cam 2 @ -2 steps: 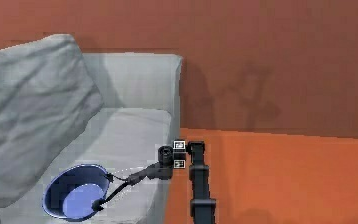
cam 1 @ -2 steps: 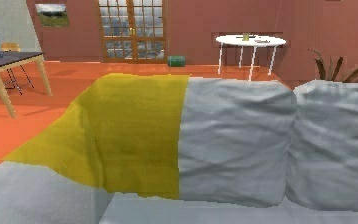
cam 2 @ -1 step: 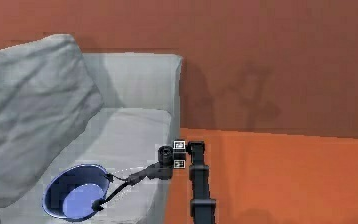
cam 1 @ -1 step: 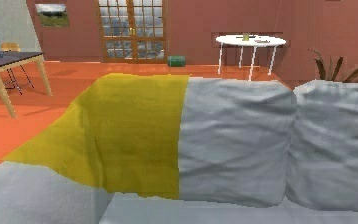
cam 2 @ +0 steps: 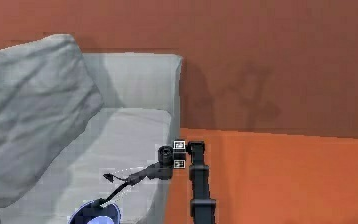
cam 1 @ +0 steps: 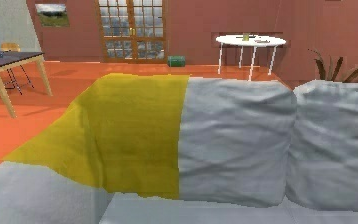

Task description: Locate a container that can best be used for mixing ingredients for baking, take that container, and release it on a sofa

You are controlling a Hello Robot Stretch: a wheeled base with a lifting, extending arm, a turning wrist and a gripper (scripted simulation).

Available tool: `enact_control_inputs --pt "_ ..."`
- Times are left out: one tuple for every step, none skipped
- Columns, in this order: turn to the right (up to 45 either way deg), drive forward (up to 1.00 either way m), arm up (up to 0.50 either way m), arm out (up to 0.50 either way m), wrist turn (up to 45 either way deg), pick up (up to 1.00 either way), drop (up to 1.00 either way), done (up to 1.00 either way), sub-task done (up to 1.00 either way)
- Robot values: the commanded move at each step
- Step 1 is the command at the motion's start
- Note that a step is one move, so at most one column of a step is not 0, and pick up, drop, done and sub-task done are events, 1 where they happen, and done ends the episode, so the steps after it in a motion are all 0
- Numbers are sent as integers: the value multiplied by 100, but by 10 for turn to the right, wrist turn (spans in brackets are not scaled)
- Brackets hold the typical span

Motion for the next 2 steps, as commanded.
enact_control_inputs --pt "0 0 10 0 0 0 0 0 0" --pt "0 0 0 -8 0 0 0 0 0"
